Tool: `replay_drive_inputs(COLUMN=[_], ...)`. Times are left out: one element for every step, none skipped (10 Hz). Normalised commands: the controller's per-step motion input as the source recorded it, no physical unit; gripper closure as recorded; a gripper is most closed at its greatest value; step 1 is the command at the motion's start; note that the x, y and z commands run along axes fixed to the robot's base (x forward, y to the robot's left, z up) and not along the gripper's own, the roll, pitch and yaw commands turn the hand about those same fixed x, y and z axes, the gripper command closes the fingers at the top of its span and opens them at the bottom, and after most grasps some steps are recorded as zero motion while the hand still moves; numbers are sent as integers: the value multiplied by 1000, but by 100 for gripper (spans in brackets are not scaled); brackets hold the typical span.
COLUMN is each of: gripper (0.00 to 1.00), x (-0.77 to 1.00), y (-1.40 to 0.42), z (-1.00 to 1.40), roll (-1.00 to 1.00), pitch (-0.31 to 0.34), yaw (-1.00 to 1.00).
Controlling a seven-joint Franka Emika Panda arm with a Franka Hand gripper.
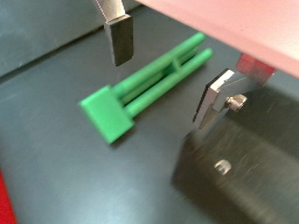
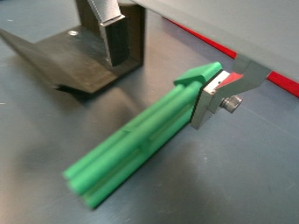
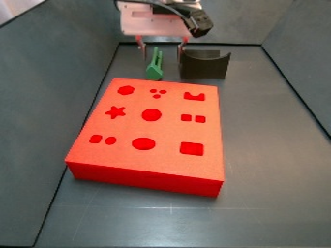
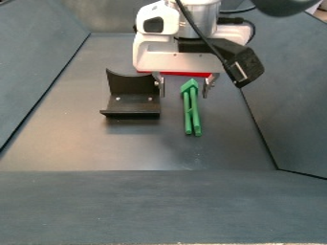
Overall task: Pick up the 3 prong object. Move up. Place the 3 prong object on the fixture. Regrasp the 3 prong object. Move to above the board. Insert the 3 prong object.
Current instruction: Pick up the 3 prong object.
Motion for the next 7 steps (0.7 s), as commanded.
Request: replay_drive_inputs(gripper=[0,0,0,0,0,0,0], x=[-317,-340,-260,-97,0,-29,0], y=[-249,-89,0,0,-9,-60,0], z=[-317,-237,-163,-31,-343,-414,-20], roll=[71,0,-29,-76,0,0,-26], pitch=[-196,-229,-184,-123,-134,-140,-44], yaw=[0,0,0,0,0,0,-26])
